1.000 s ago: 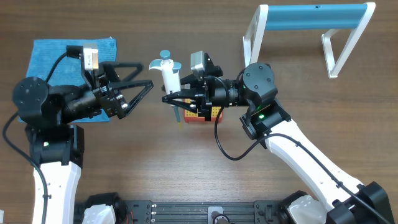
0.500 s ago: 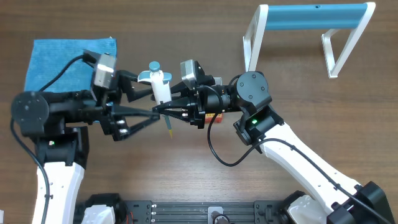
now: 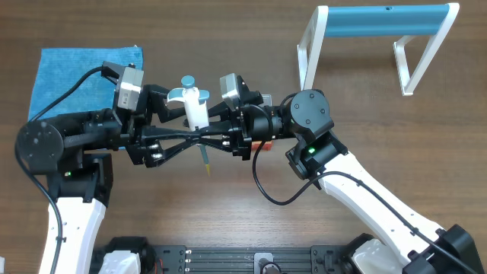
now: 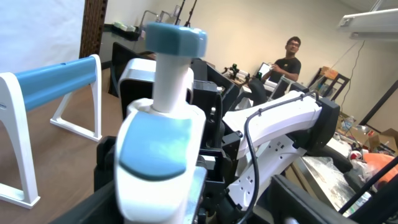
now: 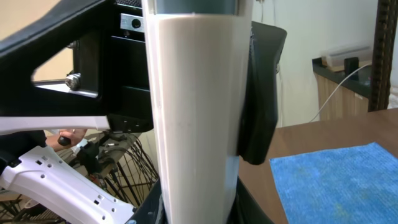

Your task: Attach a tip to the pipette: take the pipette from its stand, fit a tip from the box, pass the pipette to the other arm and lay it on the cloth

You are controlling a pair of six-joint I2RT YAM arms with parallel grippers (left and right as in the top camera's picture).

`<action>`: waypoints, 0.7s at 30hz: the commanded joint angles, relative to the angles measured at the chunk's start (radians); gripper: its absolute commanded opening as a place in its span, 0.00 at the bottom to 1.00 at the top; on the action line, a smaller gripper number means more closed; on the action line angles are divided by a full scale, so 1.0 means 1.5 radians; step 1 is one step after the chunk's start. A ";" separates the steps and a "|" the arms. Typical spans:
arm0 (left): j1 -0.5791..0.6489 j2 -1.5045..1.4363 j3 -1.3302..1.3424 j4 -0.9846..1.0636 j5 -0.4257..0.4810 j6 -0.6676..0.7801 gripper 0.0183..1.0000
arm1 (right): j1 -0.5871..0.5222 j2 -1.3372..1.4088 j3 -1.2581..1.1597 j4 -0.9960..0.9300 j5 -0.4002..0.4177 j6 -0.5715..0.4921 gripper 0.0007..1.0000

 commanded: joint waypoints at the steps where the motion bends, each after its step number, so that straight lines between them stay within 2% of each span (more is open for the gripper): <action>1: -0.007 0.001 0.013 0.007 -0.004 0.002 0.60 | 0.011 -0.002 0.011 -0.004 0.019 0.017 0.08; 3: -0.007 0.001 0.013 0.007 -0.011 0.002 0.55 | 0.011 -0.002 0.011 -0.004 0.019 0.017 0.07; 6: -0.007 0.001 0.013 0.007 -0.017 0.002 0.42 | 0.011 -0.002 0.011 -0.004 0.019 0.017 0.08; 11: -0.007 0.001 0.013 0.007 -0.016 0.002 0.30 | 0.011 -0.002 0.011 -0.004 0.019 0.017 0.08; 18: -0.007 0.001 0.013 0.007 -0.016 0.002 0.08 | 0.011 0.002 0.010 -0.014 0.019 0.017 0.09; 19: -0.007 0.001 0.013 0.007 -0.016 0.002 0.03 | 0.011 0.005 0.010 -0.014 0.019 0.017 0.10; 21: -0.007 0.001 0.013 0.007 -0.016 0.002 0.01 | 0.011 0.009 0.010 -0.014 0.019 0.017 0.29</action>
